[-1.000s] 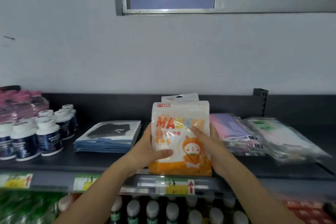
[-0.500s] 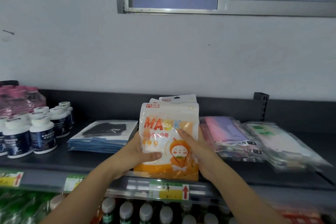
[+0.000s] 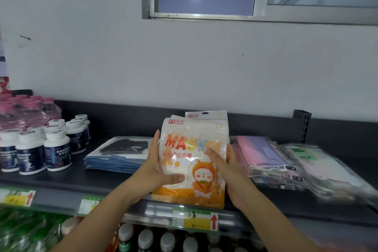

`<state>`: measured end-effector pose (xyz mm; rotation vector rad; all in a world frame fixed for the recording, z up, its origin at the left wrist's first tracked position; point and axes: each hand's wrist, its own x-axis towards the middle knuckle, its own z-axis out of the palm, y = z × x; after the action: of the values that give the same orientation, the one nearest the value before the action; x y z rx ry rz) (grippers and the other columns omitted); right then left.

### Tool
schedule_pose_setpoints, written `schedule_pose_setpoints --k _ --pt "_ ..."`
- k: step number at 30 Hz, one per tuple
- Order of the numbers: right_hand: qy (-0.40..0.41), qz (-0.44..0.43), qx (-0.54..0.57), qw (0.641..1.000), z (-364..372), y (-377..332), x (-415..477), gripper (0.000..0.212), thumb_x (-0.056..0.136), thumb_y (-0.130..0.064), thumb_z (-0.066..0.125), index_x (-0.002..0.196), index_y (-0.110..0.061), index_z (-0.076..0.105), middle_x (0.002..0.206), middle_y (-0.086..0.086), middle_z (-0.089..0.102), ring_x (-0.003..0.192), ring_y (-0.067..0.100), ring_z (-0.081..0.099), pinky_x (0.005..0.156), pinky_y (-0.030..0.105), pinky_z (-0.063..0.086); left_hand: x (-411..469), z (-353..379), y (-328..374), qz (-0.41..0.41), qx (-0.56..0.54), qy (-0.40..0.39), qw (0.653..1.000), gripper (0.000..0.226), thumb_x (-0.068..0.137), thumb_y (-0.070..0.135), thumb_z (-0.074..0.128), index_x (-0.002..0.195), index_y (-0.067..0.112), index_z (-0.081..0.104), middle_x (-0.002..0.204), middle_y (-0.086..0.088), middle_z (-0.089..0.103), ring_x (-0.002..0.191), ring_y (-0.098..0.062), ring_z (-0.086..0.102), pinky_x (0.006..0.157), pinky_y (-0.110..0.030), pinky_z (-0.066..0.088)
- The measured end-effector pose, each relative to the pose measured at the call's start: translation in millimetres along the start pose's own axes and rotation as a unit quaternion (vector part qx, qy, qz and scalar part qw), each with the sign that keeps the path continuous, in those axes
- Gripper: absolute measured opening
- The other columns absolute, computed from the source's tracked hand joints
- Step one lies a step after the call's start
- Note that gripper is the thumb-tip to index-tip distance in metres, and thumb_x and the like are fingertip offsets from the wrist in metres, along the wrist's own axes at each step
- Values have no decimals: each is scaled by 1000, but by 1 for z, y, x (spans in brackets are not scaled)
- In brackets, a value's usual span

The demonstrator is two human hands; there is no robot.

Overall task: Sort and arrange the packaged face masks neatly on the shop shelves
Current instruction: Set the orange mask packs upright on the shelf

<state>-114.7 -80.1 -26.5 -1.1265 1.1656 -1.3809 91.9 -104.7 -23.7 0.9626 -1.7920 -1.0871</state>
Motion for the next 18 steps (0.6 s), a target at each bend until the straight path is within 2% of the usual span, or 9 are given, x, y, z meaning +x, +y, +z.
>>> schedule_pose_setpoints --k 2,4,5,6,8,10,13,16,18 --pt "45 -33 -21 998 -4 -10 -5 71 68 -55 69 127 -36 34 128 -3 55 115 23 57 97 51 46 2 1 4 4 -19 14 1000 119 71 15 77 143 42 -14 117 31 38 105 1 52 72 -15 53" --pt "89 -39 -65 993 -12 -19 0 85 72 -66 56 144 -37 20 144 0 42 130 26 43 108 53 32 4 1 9 -2 -67 32 997 114 70 29 73 143 45 -12 124 19 45 103 -9 60 74 -27 57" --pt "112 -30 -73 991 -15 -23 5 82 79 -69 46 147 -36 15 149 1 36 134 27 36 111 53 26 5 2 12 -8 -93 46 995 112 68 37 71 142 47 -11 129 12 47 104 -16 63 78 -36 58" --pt "126 -20 -67 990 -17 -27 9 75 83 -70 37 147 -34 19 149 2 37 134 28 36 112 53 23 7 3 14 -16 -113 57 992 109 66 44 69 142 51 -9 133 7 48 104 -20 64 81 -44 57" --pt "124 7 -21 992 -21 -27 19 73 83 -74 30 136 -27 44 133 7 55 122 26 49 111 52 26 8 8 16 -24 -137 57 989 101 67 52 67 140 56 -3 134 2 51 101 -24 67 83 -51 55" --pt "78 16 25 996 -16 -22 20 76 77 -79 31 122 -23 57 116 8 67 111 27 59 108 51 34 8 15 15 -16 -135 40 990 94 70 54 66 140 57 2 131 2 54 101 -23 67 84 -51 54" --pt "19 39 84 996 -8 -14 20 87 63 -82 37 124 -23 55 116 10 67 108 33 62 101 52 43 9 23 13 -11 -105 21 994 82 72 59 65 137 56 14 126 10 58 105 -19 65 87 -49 53" --pt "2 42 101 994 -7 -15 21 85 72 -81 31 129 -21 52 119 11 65 109 33 61 100 51 44 7 25 14 -8 -113 34 993 53 80 46 59 122 57 28 122 9 60 98 -15 68 78 -37 58" --pt "-2 43 98 994 -8 -16 21 78 80 -77 26 127 -21 53 118 11 66 108 32 62 99 50 45 6 24 14 -12 -120 33 992 57 81 43 58 126 53 25 122 5 61 96 -16 69 74 -36 59"
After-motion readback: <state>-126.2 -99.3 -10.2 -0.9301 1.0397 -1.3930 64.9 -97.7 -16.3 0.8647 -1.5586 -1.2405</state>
